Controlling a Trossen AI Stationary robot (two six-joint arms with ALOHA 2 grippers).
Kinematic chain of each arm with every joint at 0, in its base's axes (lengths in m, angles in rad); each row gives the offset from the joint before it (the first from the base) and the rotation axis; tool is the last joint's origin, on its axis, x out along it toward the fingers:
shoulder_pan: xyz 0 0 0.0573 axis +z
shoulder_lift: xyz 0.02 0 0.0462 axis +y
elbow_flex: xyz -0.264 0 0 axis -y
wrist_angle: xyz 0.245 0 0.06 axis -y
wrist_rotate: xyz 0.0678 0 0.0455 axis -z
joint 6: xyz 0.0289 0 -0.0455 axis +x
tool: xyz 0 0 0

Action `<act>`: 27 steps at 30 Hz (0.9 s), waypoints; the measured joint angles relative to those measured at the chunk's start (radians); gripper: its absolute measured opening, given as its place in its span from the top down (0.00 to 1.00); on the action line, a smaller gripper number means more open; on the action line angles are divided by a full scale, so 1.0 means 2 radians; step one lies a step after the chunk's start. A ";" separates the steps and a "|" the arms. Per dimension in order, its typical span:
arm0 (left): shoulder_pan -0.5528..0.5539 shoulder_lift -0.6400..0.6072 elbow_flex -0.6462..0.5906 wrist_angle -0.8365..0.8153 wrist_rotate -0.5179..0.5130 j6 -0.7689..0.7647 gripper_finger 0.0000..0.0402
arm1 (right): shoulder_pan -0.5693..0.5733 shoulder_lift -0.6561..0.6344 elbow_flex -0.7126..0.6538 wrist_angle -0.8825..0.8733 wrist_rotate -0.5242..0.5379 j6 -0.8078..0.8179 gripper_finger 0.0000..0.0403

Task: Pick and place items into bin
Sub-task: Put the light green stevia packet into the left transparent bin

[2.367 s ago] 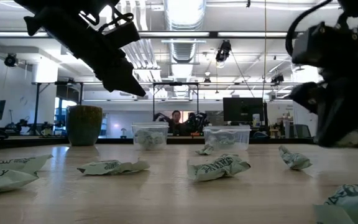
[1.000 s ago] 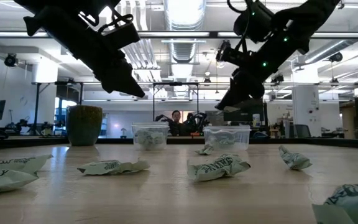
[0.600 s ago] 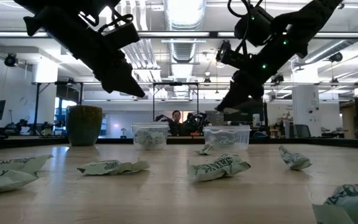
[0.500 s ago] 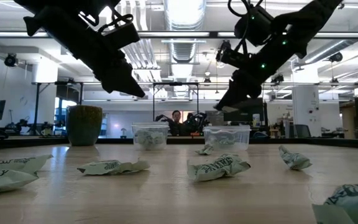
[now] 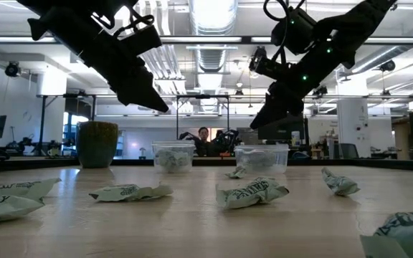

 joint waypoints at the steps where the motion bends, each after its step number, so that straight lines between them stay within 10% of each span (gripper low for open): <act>1: 0.000 0.000 0.000 0.001 0.003 0.000 0.74 | 0.000 0.000 0.000 0.000 0.001 0.000 0.73; 10: -0.035 0.000 0.019 -0.003 0.089 0.000 0.74 | 0.001 0.000 0.000 -0.004 -0.071 -0.013 0.57; 27: -0.203 0.000 0.026 -0.027 0.099 -0.173 0.74 | 0.017 0.000 -0.021 -0.001 -0.183 -0.027 0.60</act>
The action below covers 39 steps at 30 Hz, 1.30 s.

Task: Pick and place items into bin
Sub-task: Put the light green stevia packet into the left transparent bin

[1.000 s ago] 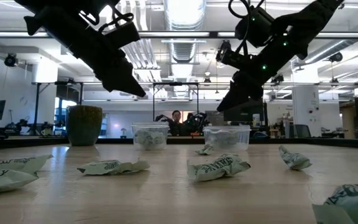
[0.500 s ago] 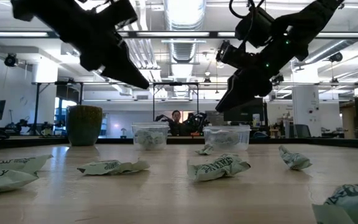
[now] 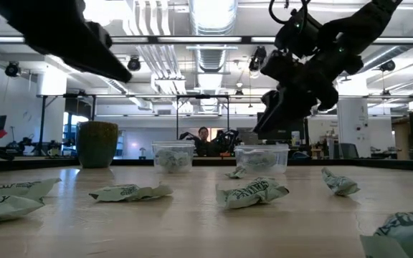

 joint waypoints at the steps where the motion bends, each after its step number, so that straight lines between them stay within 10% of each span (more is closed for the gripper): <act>1: -0.008 0.000 0.000 -0.003 0.000 -0.014 0.74 | 0.003 0.000 -0.003 0.002 0.000 0.000 0.60; 39: -0.044 0.097 -0.001 -0.058 0.095 -0.181 0.74 | 0.013 0.000 -0.020 0.015 0.001 0.005 0.64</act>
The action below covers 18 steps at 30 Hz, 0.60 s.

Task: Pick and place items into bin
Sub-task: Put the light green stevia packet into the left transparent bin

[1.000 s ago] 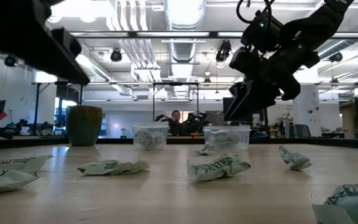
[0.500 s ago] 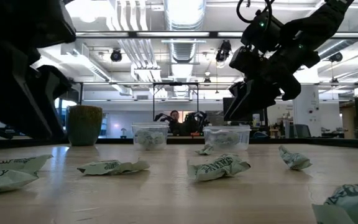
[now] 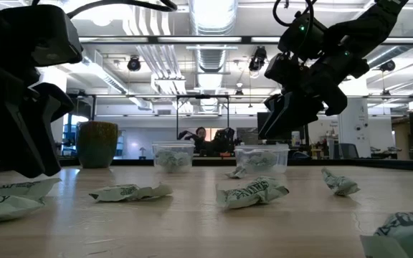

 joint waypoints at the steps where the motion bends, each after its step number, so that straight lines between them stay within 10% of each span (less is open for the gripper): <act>1: 0.000 0.000 0.000 0.000 0.000 0.000 0.74 | 0.000 0.000 0.000 0.000 0.000 0.000 0.64; 18: 0.000 0.036 0.001 0.008 -0.001 0.000 0.74 | 0.000 0.000 0.000 0.000 0.000 0.002 0.65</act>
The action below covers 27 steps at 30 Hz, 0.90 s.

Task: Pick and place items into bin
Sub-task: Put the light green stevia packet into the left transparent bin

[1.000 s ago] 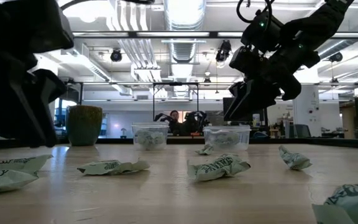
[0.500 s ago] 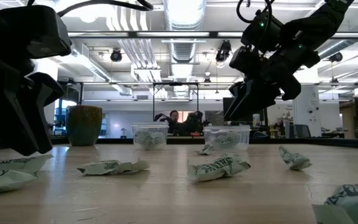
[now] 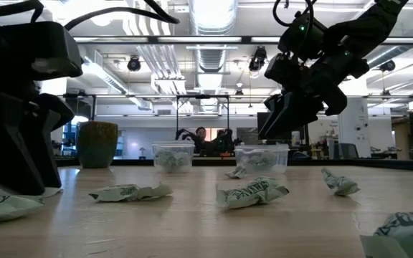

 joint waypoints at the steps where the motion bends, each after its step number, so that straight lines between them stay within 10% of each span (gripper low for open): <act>1: 0.000 0.000 0.000 0.000 0.000 0.000 0.74 | 0.000 0.000 0.000 0.000 0.000 0.000 0.65; 13: 0.000 -0.001 0.002 -0.003 0.004 0.005 0.98 | 0.000 0.000 0.000 0.003 0.000 0.002 0.66; 27: 0.020 -0.021 0.017 -0.011 -0.061 0.109 1.00 | 0.000 0.000 0.000 0.007 0.000 0.005 0.67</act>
